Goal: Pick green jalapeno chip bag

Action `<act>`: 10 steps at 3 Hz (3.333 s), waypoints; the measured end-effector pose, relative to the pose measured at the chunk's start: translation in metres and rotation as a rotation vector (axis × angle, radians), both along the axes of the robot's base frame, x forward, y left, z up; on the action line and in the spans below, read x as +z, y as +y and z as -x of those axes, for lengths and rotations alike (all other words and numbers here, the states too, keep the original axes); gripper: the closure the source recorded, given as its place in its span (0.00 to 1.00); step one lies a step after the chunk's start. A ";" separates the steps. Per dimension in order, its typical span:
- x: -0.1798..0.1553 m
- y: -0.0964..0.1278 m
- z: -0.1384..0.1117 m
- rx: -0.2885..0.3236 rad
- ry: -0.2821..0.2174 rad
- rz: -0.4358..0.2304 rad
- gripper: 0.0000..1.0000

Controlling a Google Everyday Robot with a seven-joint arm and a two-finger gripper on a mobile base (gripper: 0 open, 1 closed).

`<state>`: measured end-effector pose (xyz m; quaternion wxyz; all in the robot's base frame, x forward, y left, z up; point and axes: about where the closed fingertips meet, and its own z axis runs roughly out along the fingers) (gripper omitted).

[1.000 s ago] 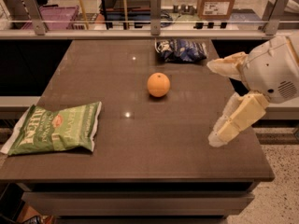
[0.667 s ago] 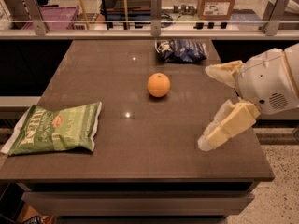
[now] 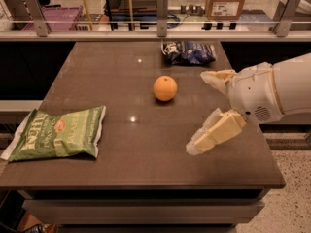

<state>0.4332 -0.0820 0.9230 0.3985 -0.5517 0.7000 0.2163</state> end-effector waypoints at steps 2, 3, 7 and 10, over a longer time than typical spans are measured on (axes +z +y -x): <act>-0.002 0.011 -0.005 0.046 -0.013 -0.011 0.00; -0.006 0.030 -0.010 0.097 -0.035 -0.053 0.00; -0.022 0.119 0.005 0.133 -0.016 -0.290 0.00; -0.055 0.185 -0.012 0.075 -0.020 -0.189 0.00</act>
Offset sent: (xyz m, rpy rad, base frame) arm 0.0144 0.0222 -0.0104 0.0331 -0.0203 0.1033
